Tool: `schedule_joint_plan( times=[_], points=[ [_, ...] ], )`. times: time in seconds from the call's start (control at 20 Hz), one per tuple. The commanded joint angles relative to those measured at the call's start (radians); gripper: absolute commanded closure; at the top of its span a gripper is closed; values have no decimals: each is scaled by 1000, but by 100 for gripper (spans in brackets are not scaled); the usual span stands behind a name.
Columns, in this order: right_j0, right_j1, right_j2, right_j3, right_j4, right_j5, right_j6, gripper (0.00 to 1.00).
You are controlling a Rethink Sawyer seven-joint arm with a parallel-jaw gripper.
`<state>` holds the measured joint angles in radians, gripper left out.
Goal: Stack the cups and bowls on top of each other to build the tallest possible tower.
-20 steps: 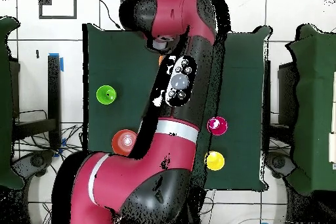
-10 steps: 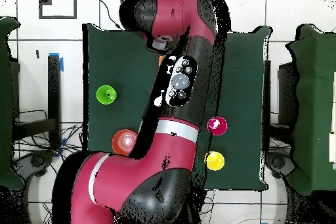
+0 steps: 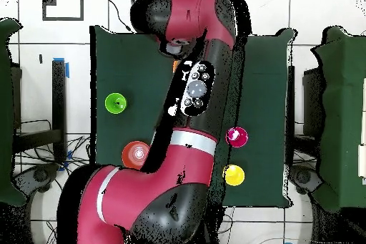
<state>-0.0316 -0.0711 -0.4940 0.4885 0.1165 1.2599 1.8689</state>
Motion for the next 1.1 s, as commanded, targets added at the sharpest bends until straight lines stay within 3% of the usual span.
schedule_joint_plan(
  times=[0.05,0.75,1.1],
  points=[
    [0,-65,62,90,20,132,91,0],
    [8,-97,54,61,18,240,94,0],
    [39,-122,105,152,85,184,203,0]
  ],
)
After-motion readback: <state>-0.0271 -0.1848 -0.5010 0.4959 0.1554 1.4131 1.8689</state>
